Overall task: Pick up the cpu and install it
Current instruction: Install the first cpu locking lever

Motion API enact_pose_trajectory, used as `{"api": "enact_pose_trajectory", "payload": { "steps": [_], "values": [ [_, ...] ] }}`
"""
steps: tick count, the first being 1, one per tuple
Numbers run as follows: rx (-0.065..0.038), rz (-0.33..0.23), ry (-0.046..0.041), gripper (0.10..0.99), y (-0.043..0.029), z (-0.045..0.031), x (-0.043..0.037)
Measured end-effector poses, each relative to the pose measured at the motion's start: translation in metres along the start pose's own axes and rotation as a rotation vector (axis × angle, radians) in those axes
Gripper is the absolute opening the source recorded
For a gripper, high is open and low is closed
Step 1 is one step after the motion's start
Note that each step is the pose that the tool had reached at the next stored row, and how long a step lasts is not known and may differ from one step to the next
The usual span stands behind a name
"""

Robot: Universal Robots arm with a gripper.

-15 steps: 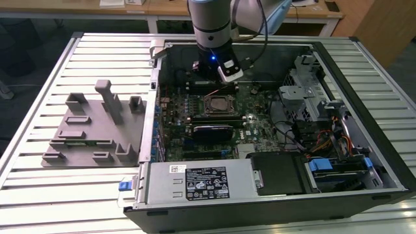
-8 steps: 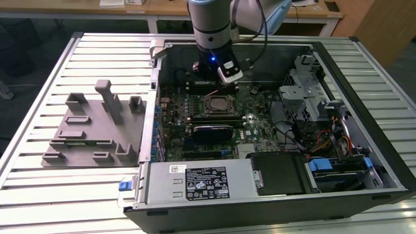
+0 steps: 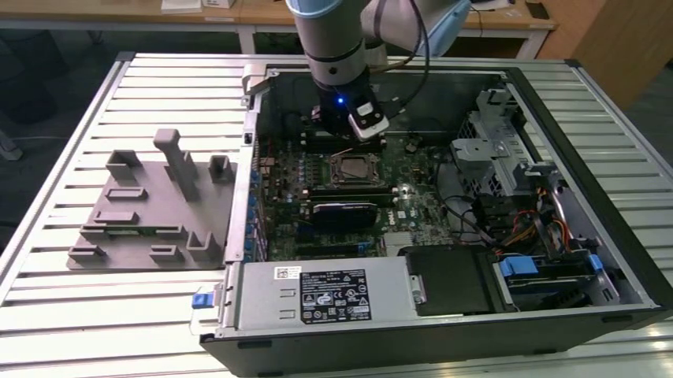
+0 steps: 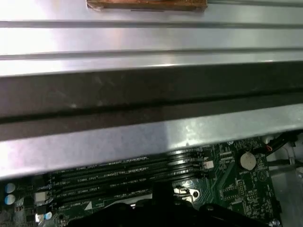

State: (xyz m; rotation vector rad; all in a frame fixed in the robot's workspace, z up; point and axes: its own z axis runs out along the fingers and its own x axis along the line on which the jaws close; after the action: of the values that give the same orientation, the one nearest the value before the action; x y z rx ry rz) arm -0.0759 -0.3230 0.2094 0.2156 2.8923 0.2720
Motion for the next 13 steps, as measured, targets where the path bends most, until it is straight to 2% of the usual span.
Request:
{"api": "enact_pose_trajectory", "payload": {
  "steps": [2,4,13],
  "values": [
    [0.000,0.000,-0.0013,0.106,-0.0001,0.0004,0.0001],
    [0.000,0.003,-0.0113,0.106,-0.0013,0.0067,0.0015],
    [0.013,0.066,-0.0246,0.106,0.0006,0.0072,0.0018]
  ]
}}
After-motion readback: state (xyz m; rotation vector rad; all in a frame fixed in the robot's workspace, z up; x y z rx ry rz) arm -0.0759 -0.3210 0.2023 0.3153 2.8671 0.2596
